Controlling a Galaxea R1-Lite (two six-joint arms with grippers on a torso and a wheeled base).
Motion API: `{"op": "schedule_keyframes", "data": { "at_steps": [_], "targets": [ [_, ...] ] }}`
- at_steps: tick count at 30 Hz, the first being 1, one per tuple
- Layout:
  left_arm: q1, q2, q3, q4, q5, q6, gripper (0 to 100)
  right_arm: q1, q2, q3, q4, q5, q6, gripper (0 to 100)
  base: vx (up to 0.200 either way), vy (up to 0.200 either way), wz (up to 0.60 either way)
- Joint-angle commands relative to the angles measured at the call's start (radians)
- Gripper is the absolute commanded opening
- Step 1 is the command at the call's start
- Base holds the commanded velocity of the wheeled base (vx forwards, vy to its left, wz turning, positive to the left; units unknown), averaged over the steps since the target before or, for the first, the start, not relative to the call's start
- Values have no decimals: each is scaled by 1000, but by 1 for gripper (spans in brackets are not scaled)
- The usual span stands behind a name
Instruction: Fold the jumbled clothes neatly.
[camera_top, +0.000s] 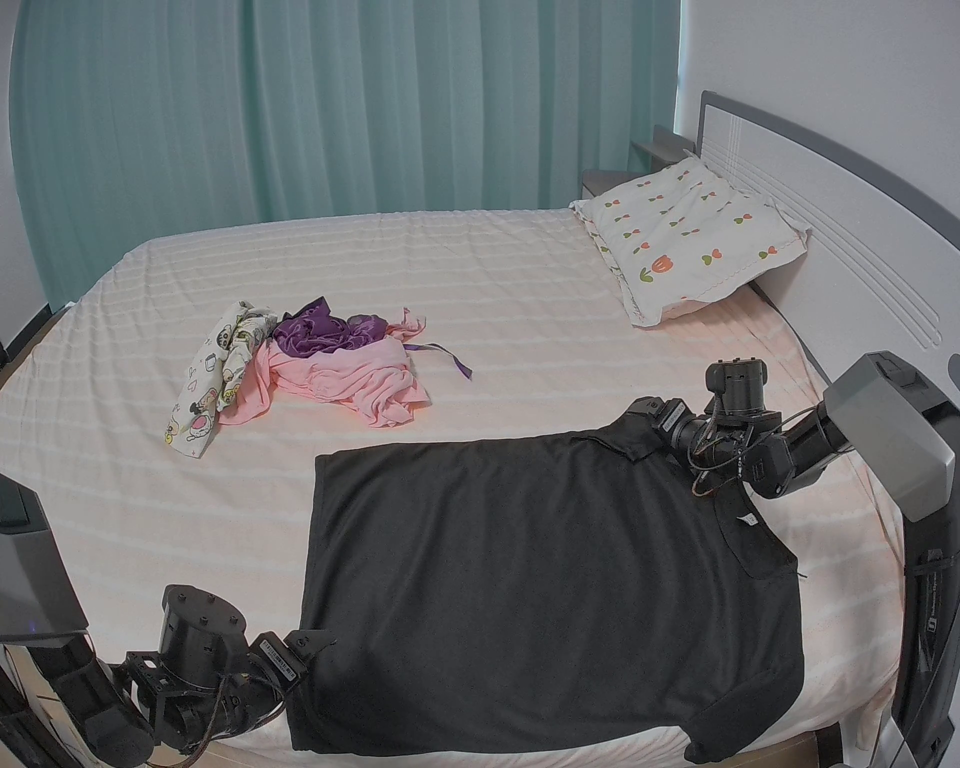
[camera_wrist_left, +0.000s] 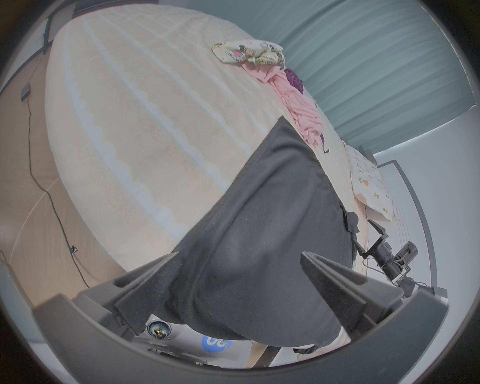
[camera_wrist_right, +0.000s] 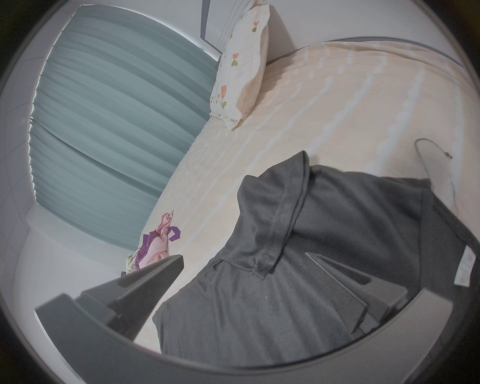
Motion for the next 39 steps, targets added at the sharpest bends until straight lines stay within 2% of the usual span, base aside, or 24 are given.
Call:
{"op": "schedule_keyframes", "data": {
  "at_steps": [1,7,14,21,23,27,28,30,34,35,39],
  "targets": [
    [-4,-31,16,5,25,-1,100,15,57,-41,3,-2,-20,100,0,0,0],
    [-13,-33,16,12,28,-2,100,15,81,-67,8,-2,-52,100,0,0,0],
    [-16,-31,18,17,28,-19,100,6,141,-193,-32,0,-81,100,0,0,0],
    [-16,-24,16,26,28,-21,100,1,184,-262,-162,40,-112,100,0,0,0],
    [-16,-24,16,26,28,-21,100,0,224,-337,-199,55,-109,100,0,0,0],
    [-14,-22,16,26,28,-22,100,-3,262,-455,-250,32,-120,100,0,0,0],
    [-14,-22,16,26,28,-22,100,-8,264,-491,-305,6,-127,100,0,0,0],
    [-14,-22,16,26,28,-21,100,-9,262,-515,-354,-2,-130,100,0,0,0],
    [-14,-22,16,26,28,-22,100,-17,267,-541,-351,7,-138,100,0,0,0],
    [-14,-22,16,26,28,-22,100,-20,315,-576,-279,15,-190,100,0,0,0],
    [-14,-17,16,26,28,-24,100,-28,376,-649,-256,6,-227,100,0,0,0]
  ]
}}
